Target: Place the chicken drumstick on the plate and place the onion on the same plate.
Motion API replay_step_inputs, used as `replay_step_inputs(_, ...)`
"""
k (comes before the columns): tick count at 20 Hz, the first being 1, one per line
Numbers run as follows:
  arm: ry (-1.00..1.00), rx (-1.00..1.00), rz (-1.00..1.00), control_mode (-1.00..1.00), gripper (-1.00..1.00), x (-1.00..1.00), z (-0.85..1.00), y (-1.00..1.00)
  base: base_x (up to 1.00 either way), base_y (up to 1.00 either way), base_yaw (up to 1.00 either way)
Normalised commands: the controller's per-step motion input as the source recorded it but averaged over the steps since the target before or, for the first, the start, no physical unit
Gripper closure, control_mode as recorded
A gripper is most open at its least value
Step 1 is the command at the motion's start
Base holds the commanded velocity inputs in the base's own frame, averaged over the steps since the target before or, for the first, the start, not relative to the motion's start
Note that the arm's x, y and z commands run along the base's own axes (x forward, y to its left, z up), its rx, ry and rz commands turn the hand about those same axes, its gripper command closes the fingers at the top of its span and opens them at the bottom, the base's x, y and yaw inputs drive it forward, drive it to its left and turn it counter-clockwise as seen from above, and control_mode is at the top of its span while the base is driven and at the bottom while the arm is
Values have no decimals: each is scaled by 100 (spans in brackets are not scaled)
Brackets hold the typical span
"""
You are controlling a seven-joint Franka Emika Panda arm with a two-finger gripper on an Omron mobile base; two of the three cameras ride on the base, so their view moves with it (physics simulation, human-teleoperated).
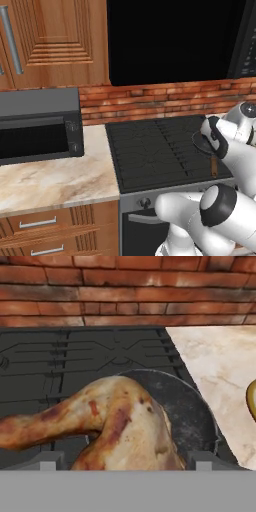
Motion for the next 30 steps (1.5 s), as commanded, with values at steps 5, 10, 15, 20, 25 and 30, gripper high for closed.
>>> replay_step_inputs(5,-3,0,0,-100,100,0,-1,0,0,0,0)
replay_step_inputs(10,0,0,0,100,100,-5,0,0,-48,-31,0)
replay_step_inputs(15,0,0,0,100,100,0,0,0,1,-93,-7)
replay_step_inputs(20,0,0,0,100,100,0,0,0,0,-100,-4)
replay_step_inputs(25,0,0,0,100,100,0,0,0,7,-100,-5)
replay_step_inputs(30,0,0,0,100,100,0,0,0,26,-97,-6)
